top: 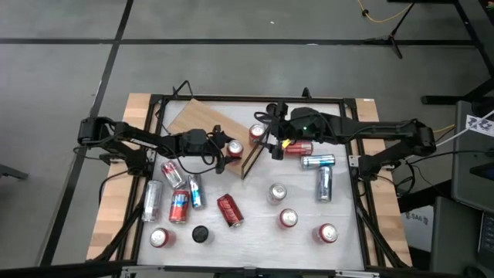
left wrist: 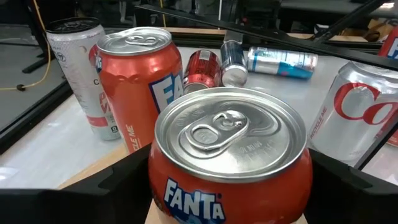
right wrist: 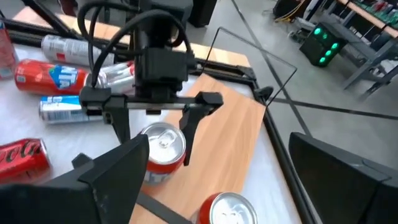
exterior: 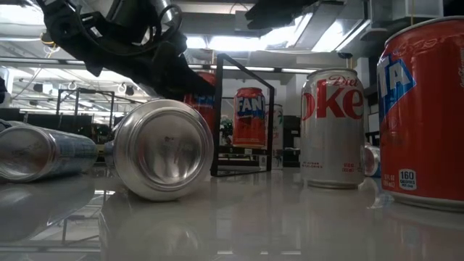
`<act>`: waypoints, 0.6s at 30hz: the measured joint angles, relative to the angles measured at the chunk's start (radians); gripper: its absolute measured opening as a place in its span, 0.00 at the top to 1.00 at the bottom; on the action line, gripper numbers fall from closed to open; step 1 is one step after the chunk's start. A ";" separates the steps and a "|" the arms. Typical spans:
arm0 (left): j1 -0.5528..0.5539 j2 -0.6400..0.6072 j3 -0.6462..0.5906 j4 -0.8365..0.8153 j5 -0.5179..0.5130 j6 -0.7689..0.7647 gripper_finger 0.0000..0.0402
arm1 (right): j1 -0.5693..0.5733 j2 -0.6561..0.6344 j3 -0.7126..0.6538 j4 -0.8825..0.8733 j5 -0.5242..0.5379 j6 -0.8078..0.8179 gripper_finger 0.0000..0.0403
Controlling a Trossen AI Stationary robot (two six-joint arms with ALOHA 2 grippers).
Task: Pick and place cans onto a shelf
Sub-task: Put the middle right red soda can on the shelf aligned with the other red soda can
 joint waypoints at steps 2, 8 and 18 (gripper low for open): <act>0.000 0.000 0.000 0.000 0.000 0.000 0.20 | 0.000 0.000 0.000 0.001 0.000 0.000 0.07; 0.000 0.000 0.001 0.007 0.001 0.000 0.18 | 0.000 0.003 0.000 0.001 0.001 0.000 0.07; 0.000 0.000 0.001 0.006 0.001 0.000 0.18 | 0.000 0.003 0.000 0.001 0.002 0.000 0.07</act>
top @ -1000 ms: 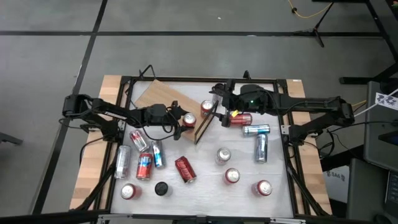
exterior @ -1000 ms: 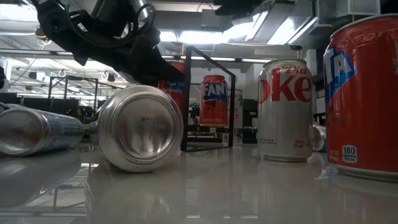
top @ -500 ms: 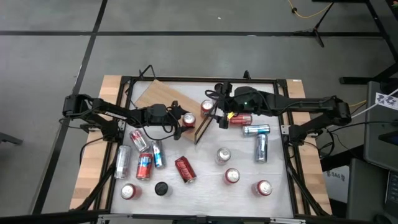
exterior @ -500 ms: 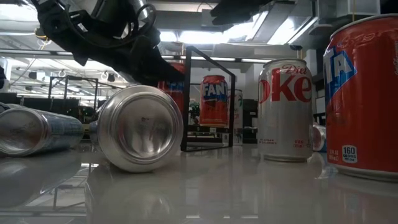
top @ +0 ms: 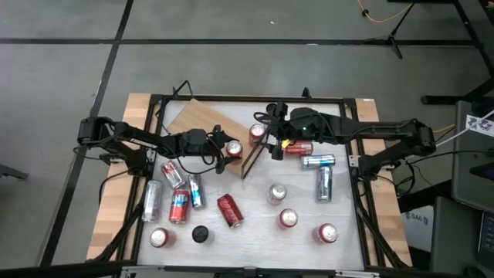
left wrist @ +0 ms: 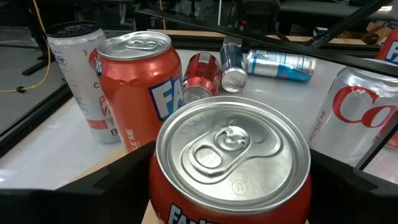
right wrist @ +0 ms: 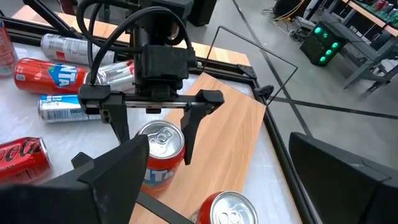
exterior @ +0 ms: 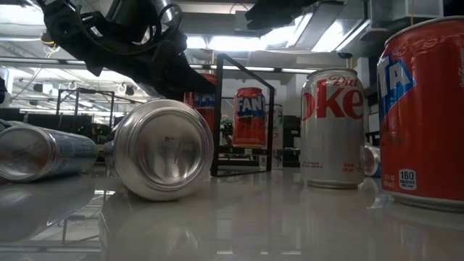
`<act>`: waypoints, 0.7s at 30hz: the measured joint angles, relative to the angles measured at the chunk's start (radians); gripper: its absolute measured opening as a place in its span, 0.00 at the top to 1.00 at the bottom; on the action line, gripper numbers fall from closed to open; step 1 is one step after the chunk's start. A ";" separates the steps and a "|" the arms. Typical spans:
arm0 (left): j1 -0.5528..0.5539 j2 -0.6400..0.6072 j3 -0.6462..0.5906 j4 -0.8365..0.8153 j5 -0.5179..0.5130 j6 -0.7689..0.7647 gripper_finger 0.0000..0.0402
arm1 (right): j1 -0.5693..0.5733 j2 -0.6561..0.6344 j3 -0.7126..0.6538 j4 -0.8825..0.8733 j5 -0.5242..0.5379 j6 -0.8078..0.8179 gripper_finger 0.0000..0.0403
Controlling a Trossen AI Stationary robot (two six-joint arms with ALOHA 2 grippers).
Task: Pick and place cans onto a shelf
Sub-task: Put the middle right red soda can on the shelf aligned with the other red soda can
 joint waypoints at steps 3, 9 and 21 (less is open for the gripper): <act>0.000 0.000 0.000 0.000 0.000 0.000 0.18 | 0.000 0.000 0.000 0.000 0.000 0.000 0.07; 0.000 0.000 0.000 -0.005 0.000 0.000 0.18 | 0.000 0.000 0.000 0.000 0.000 0.000 0.07; 0.000 0.000 0.000 -0.004 -0.001 0.000 0.08 | 0.000 0.000 0.000 0.000 0.000 0.000 0.07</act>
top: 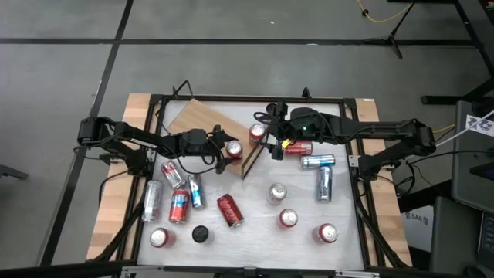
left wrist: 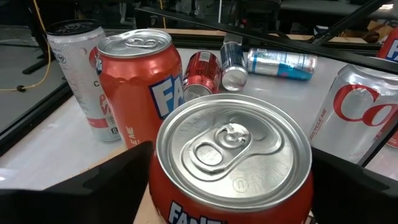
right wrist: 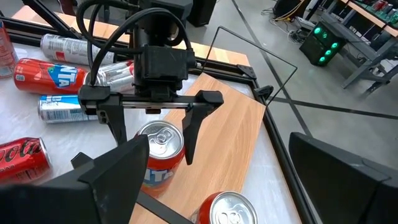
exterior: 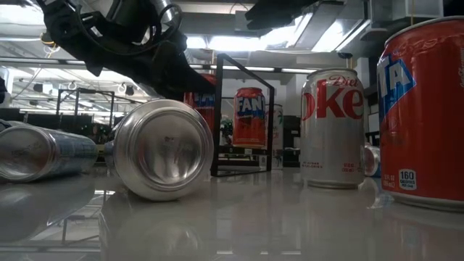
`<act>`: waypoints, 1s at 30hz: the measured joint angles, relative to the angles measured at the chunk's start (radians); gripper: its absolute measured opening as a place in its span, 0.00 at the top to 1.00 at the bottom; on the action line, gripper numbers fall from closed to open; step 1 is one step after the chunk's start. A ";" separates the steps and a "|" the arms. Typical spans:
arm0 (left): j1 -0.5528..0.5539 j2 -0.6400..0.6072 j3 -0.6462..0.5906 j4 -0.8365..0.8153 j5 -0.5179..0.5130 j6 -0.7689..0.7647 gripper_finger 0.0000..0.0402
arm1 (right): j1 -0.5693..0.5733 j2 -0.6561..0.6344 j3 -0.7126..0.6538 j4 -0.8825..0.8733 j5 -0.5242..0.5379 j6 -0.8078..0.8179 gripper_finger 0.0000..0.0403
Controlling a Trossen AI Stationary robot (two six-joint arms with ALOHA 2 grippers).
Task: Pick and place cans onto a shelf
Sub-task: Put the middle right red soda can on the shelf aligned with the other red soda can
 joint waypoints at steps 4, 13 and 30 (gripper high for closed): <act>0.000 0.000 0.000 0.000 0.000 0.000 0.01 | 0.000 0.000 0.000 0.000 0.000 0.000 0.07; 0.000 -0.053 0.000 -0.004 0.000 0.000 0.02 | 0.000 0.000 0.000 0.000 0.000 0.000 0.07; 0.000 -0.198 0.000 0.032 0.000 0.000 0.02 | 0.000 0.010 0.000 0.016 0.000 0.000 0.07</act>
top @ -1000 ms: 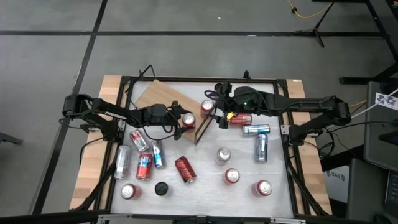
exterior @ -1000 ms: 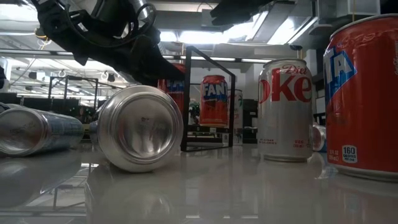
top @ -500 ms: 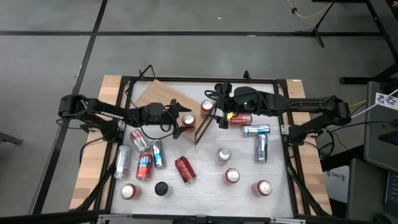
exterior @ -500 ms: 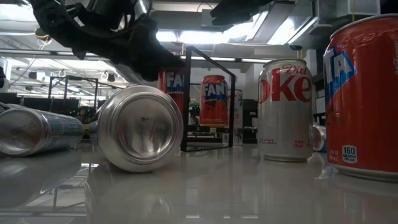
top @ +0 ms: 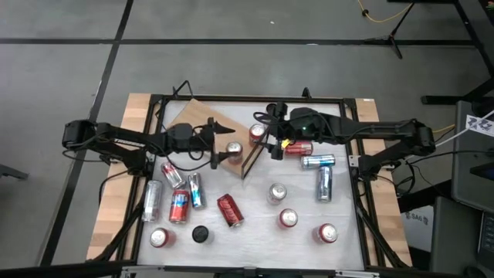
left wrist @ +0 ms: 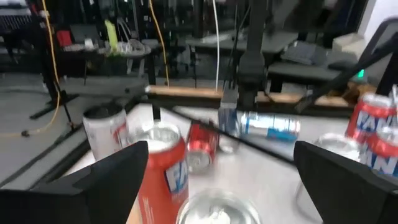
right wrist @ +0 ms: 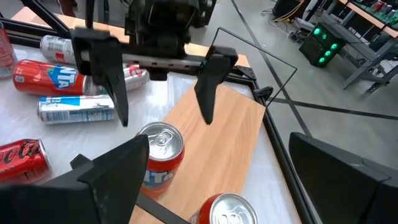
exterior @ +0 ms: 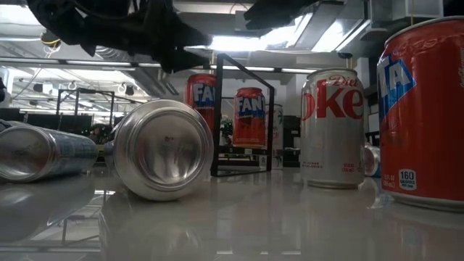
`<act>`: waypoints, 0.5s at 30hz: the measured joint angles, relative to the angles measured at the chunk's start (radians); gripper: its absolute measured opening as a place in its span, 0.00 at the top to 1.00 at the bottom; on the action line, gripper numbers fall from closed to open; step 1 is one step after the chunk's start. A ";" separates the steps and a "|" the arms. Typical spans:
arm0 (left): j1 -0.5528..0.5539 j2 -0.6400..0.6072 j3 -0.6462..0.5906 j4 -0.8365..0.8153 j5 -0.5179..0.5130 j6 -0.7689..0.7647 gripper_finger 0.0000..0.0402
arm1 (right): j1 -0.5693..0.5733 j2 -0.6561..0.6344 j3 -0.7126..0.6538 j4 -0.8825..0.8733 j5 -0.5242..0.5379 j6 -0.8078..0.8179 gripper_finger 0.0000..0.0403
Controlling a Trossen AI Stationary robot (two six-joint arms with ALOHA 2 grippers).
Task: Pick and place cans onto a shelf
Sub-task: Put the middle right red soda can on the shelf aligned with the other red soda can
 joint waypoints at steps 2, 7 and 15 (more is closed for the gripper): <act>0.000 0.000 0.000 0.061 0.000 -0.009 0.02 | 0.000 0.014 0.000 0.030 0.000 0.000 0.07; -0.018 0.000 0.000 0.143 0.004 -0.064 0.02 | 0.000 0.052 0.000 0.098 0.000 -0.001 0.07; -0.078 0.000 0.000 0.164 -0.025 -0.113 0.05 | 0.000 0.103 0.000 0.182 0.000 0.002 0.07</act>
